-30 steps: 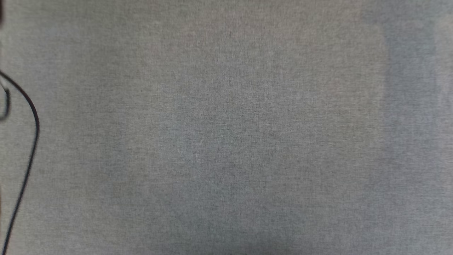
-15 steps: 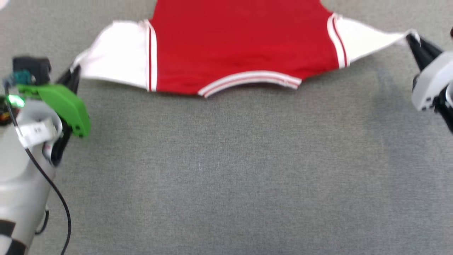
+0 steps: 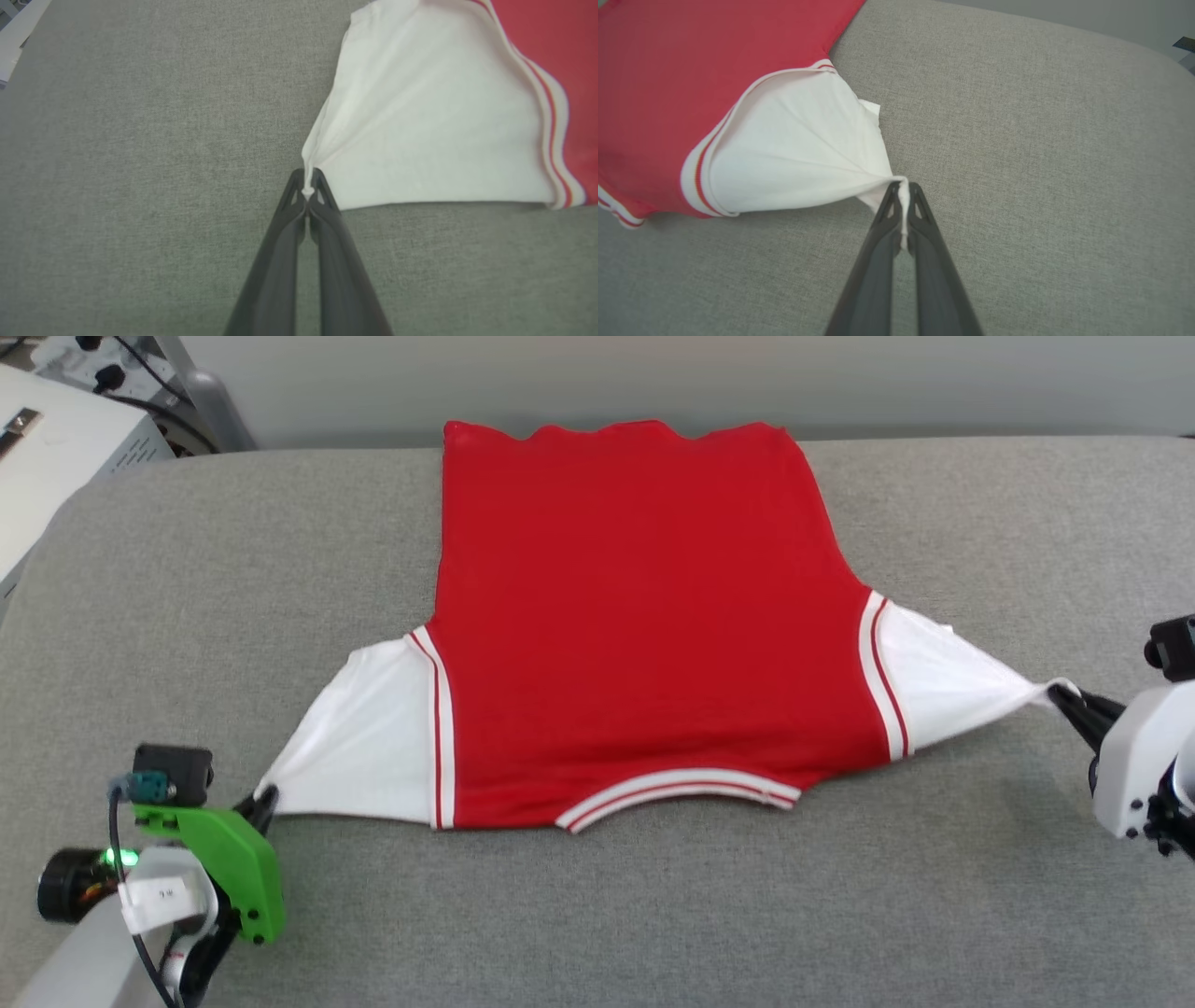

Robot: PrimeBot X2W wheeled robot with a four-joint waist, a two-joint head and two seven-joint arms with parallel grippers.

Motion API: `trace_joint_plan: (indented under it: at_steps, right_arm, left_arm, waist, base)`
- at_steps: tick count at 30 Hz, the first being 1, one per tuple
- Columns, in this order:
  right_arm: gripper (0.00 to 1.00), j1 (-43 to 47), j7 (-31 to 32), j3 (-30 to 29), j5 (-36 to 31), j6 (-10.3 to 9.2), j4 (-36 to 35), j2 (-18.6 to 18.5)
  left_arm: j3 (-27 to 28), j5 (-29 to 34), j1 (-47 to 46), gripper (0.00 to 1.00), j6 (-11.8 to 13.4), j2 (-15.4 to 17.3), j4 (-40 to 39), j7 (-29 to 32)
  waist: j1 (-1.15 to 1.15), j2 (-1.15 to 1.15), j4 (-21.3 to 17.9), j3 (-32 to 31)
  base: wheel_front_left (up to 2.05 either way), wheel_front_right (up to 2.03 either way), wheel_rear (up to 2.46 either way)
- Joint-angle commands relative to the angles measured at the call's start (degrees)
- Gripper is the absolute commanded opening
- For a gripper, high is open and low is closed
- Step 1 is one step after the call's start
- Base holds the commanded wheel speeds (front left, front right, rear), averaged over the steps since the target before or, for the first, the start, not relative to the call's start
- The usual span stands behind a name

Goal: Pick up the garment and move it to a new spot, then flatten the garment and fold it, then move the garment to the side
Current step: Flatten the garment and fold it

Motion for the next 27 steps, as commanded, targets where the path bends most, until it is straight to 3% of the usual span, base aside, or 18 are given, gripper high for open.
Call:
trace_joint_plan:
  at_steps: [1,11,18,19,21,27]
  right_arm:
    - [0.0,2.3,0.9,-0.1,1.1,-0.12,-0.3,-1.7]
    - [0.0,15.0,9.2,-1.0,7.0,-0.12,-5.6,-5.2]
    - [0.0,20.5,13.4,-3.6,7.9,-0.12,-8.1,-6.1]
    - [0.44,20.8,13.7,-4.1,7.6,-0.12,-8.4,-6.1]
    - [1.0,20.9,14.0,-5.5,7.4,-0.12,-9.0,-5.7]
    - [1.0,17.8,19.3,-12.2,8.9,-0.12,-10.6,-4.5]
  left_arm:
    - [0.3,-0.9,2.8,0.0,1.2,1.5,-0.9,0.5]
    - [0.1,-4.7,16.3,0.0,5.7,2.9,-12.3,3.7]
    - [-0.4,-6.0,20.9,0.0,7.3,3.5,-18.2,5.3]
    - [-0.5,-6.0,21.0,0.0,7.3,3.5,-18.9,5.3]
    - [-0.8,-5.8,21.1,0.0,7.3,3.5,-20.3,5.5]
    - [-0.5,-5.5,19.0,0.0,7.8,4.2,-28.5,6.7]
  waist:
    - [0.01,0.69,-0.3,-2.7]
    - [0.01,0.69,-0.1,-6.3]
    - [0.01,0.69,0.3,-6.7]
    - [0.01,0.69,0.5,-6.6]
    - [0.01,0.69,0.8,-6.2]
    - [0.01,0.69,2.7,-2.2]
  base:
    - [0.0,0.0,0.0]
    - [0.0,0.0,0.0]
    - [0.0,0.0,0.0]
    - [0.0,0.0,0.0]
    - [0.0,0.0,0.0]
    - [0.0,0.0,0.0]
